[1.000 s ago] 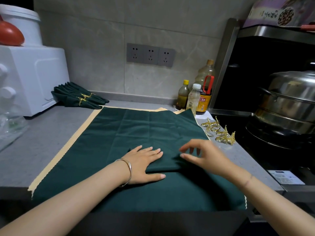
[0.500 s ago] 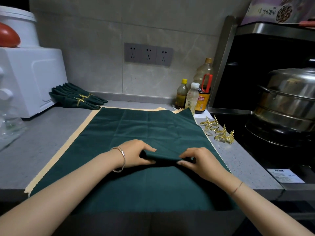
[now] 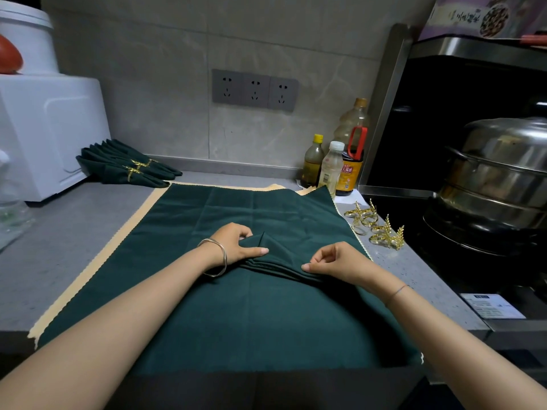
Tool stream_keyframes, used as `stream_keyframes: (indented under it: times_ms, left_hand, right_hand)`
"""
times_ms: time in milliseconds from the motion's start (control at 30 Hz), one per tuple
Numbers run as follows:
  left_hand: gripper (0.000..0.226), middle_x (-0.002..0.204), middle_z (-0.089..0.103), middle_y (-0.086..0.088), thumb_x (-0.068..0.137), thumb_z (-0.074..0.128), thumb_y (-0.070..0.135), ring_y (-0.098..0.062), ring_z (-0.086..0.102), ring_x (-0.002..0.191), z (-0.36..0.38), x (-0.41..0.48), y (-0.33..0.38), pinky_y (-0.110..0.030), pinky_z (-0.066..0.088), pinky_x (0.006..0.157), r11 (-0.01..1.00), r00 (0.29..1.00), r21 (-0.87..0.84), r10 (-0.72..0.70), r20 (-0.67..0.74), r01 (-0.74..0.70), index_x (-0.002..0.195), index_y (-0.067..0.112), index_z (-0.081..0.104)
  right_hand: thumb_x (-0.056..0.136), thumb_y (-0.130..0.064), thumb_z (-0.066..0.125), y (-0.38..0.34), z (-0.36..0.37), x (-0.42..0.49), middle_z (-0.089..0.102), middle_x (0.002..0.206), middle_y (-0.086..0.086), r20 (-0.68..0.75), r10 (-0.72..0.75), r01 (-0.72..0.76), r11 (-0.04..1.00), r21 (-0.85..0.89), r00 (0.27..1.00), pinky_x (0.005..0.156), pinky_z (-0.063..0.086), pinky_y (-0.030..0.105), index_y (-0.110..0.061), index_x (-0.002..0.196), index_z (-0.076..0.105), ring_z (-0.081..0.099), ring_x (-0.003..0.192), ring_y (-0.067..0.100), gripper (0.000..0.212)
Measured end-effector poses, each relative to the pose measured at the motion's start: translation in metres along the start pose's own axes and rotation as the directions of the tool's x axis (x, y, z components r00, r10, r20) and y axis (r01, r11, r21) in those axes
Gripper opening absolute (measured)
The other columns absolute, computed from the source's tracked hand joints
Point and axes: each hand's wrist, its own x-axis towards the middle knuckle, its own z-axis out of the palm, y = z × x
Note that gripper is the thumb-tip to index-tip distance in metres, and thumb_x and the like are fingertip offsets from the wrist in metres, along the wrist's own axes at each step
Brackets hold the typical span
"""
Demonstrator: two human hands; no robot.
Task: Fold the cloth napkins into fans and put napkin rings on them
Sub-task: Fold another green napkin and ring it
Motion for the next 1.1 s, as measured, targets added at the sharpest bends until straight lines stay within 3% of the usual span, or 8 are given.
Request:
stream_keyframes:
  times_ms: [100,200,333,467,633,733,900,1100]
  left_hand:
    - [0.040,0.076,0.059,0.002,0.072,0.077,0.048,-0.015,0.054,0.074,0.001,0.001,-0.002,-0.029,0.045,0.073,0.998,0.999,0.064,-0.012,-0.031,0.014,0.065,0.018,0.051]
    - [0.042,0.092,0.056,0.004,0.072,0.076,0.050,-0.015,0.055,0.089,0.000,-0.005,0.002,-0.030,0.047,0.082,0.989,0.997,0.147,0.009,-0.079,0.003,0.096,0.021,0.056]
    - [0.049,0.118,0.056,0.004,0.081,0.072,0.037,-0.018,0.051,0.109,-0.001,-0.016,0.014,-0.038,0.044,0.094,0.920,0.940,0.302,0.306,-0.149,-0.252,0.126,0.026,0.055]
    - [0.036,0.125,0.059,0.010,0.090,0.061,0.030,-0.013,0.051,0.115,0.005,-0.027,0.035,-0.033,0.041,0.096,0.846,0.898,0.317,0.439,0.042,-0.428,0.126,0.030,0.057]
    - [0.060,0.135,0.053,0.013,0.083,0.065,0.050,-0.010,0.047,0.123,0.019,-0.025,0.041,-0.025,0.034,0.100,0.785,0.897,0.437,0.408,0.168,-0.439,0.137,0.034,0.045]
    - [0.056,0.126,0.058,0.012,0.080,0.068,0.048,-0.012,0.051,0.117,0.023,-0.021,0.042,-0.026,0.036,0.098,0.794,0.893,0.422,0.441,0.094,-0.437,0.130,0.031,0.053]
    - [0.044,0.112,0.066,0.007,0.078,0.072,0.037,-0.018,0.059,0.103,0.033,-0.012,0.051,-0.028,0.037,0.093,0.771,0.845,0.379,0.532,0.058,-0.512,0.118,0.022,0.062]
    - [0.031,0.117,0.065,0.009,0.091,0.060,0.034,-0.016,0.057,0.110,0.041,-0.001,0.075,-0.026,0.034,0.092,0.750,0.866,0.447,0.479,0.141,-0.488,0.120,0.026,0.060]
  right_hand:
    - [0.075,-0.027,0.079,-0.002,0.001,0.003,0.055,0.054,-0.007,-0.029,-0.005,0.003,0.998,-0.066,1.000,0.049,0.033,0.009,-0.017,0.063,0.061,0.040,0.043,-0.003,0.024]
    - [0.075,-0.027,0.080,-0.003,0.003,0.004,0.055,0.055,-0.007,-0.043,-0.019,0.014,0.992,-0.127,0.999,0.047,0.032,0.008,-0.017,0.062,0.058,0.039,0.041,-0.003,0.027]
    - [0.074,-0.033,0.079,-0.007,0.006,0.007,0.051,0.058,-0.008,-0.073,-0.056,0.030,0.949,-0.314,0.996,0.048,0.032,0.012,-0.018,0.067,0.057,0.042,0.050,0.002,0.028]
    - [0.075,-0.039,0.078,-0.011,0.005,0.008,0.054,0.069,-0.008,-0.070,-0.031,0.001,0.918,-0.396,0.997,0.054,0.037,0.017,-0.016,0.082,0.059,0.050,0.063,0.007,0.030]
    - [0.075,-0.037,0.078,-0.014,0.006,0.010,0.053,0.079,-0.002,-0.089,-0.025,-0.014,0.912,-0.410,0.996,0.061,0.036,0.029,-0.016,0.082,0.045,0.048,0.072,0.017,0.040]
    - [0.075,-0.034,0.079,-0.010,0.006,0.009,0.041,0.065,-0.003,-0.104,-0.008,-0.020,0.964,-0.267,0.995,0.050,0.026,0.024,-0.019,0.072,0.035,0.034,0.056,0.012,0.047]
    - [0.078,-0.032,0.075,0.007,-0.017,0.000,0.037,0.061,0.001,0.092,0.157,-0.180,0.914,0.363,0.983,0.051,0.027,0.025,-0.021,0.061,0.036,0.034,0.053,0.012,0.044]
    - [0.083,-0.032,0.070,0.035,-0.035,-0.015,0.053,0.070,0.004,0.051,0.200,-0.203,0.881,0.428,0.978,0.055,0.038,0.023,-0.013,0.076,0.055,0.047,0.059,0.014,0.025]
